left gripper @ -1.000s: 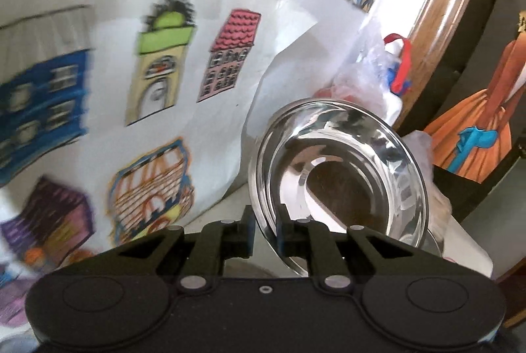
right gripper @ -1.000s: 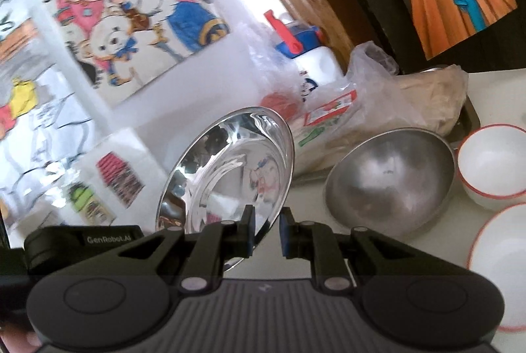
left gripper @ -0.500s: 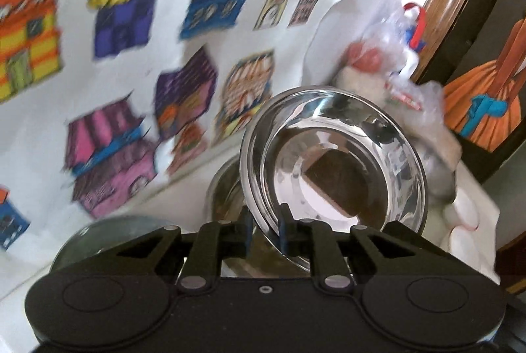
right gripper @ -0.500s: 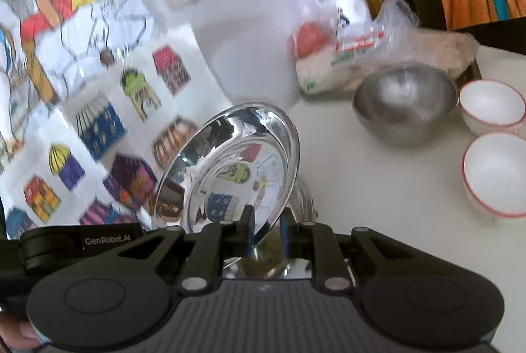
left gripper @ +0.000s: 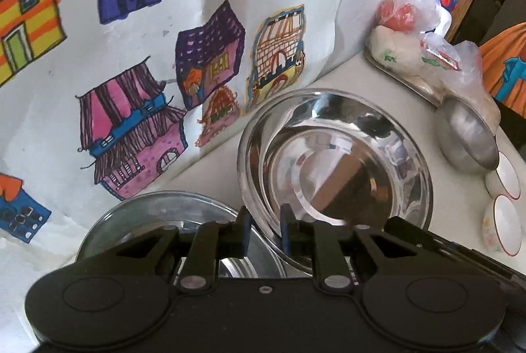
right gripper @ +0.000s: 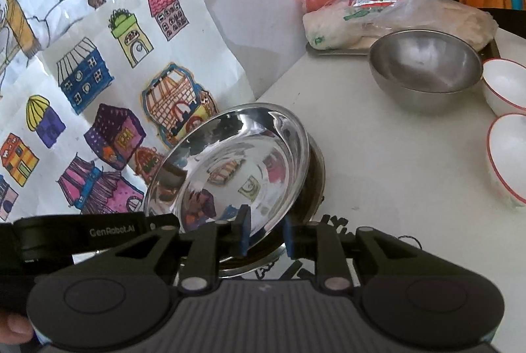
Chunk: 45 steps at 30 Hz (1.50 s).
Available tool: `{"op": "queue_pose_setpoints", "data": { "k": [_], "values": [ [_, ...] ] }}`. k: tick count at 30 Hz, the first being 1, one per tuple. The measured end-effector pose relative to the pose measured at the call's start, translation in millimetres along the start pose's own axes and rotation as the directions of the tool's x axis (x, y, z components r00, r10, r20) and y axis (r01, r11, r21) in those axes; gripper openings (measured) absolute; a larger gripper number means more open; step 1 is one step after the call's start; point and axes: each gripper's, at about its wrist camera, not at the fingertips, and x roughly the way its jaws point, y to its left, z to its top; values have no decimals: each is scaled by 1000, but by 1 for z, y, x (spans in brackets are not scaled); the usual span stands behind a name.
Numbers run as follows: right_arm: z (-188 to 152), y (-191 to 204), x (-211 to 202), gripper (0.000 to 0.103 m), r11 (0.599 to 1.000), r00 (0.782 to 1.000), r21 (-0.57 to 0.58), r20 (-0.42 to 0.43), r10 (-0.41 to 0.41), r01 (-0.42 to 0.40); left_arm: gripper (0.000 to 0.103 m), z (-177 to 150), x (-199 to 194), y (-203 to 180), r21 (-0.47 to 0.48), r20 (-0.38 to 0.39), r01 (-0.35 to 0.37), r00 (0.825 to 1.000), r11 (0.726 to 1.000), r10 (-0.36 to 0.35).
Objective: Organize plates and bowls
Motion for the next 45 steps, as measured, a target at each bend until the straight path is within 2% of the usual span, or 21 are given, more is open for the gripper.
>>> {"op": "queue_pose_setpoints", "data": {
  "k": [9, 13, 18, 22, 24, 27, 29, 30, 33, 35, 38, 42, 45],
  "values": [
    [3, 5, 3, 30, 997, 1000, -72, -20, -17, 15, 24, 3, 1, -3, 58, -27, -20, 999, 998, 22],
    [6, 4, 1, 44, 996, 999, -80, -18, -33, 32, 24, 4, 0, -2, 63, -23, -12, 1000, 998, 13],
    [6, -1, -2, 49, 996, 999, -80, -17, -37, 35, 24, 4, -4, 2, 36, -7, -18, 1000, 999, 18],
    [4, 1, -14, 64, 991, 997, -115, 45, -60, 65, 26, 2, -13, 5, 28, 12, -18, 1000, 999, 18],
    [3, 1, -22, 69, 991, 996, -118, 75, -55, 63, 32, 0, -19, 6, 29, 28, -10, 1000, 1000, 9],
    [0, -5, -36, 80, 995, 993, -100, 121, -14, 26, 46, -5, -30, 8, 25, 62, 10, 998, 1000, -11],
    [-3, -8, -47, 87, 996, 986, -93, 167, 13, 3, 62, -10, -39, 10, 20, 97, 18, 995, 1000, -20],
    [-4, -8, -52, 88, 995, 982, -96, 186, 17, 1, 65, -13, -44, 11, 14, 116, 20, 993, 1000, -21],
    [-8, -8, -66, 97, 994, 969, -105, 247, 19, 7, 77, -22, -62, 18, -8, 182, 40, 983, 999, -38],
    [-12, -6, -76, 102, 994, 958, -113, 284, 32, 0, 89, -29, -75, 24, -18, 231, 37, 973, 999, -32],
    [-18, -1, -87, 103, 991, 945, -132, 323, 50, -8, 100, -42, -96, 33, -12, 316, 23, 949, 1000, -18],
    [-30, 6, -98, 103, 988, 930, -151, 360, 70, -16, 102, -65, -119, 50, -11, 404, -16, 914, 1000, 19],
    [-40, 12, -102, 103, 985, 921, -168, 378, 93, -31, 102, -85, -131, 68, -36, 434, -35, 900, 999, 47]
  ]
}}
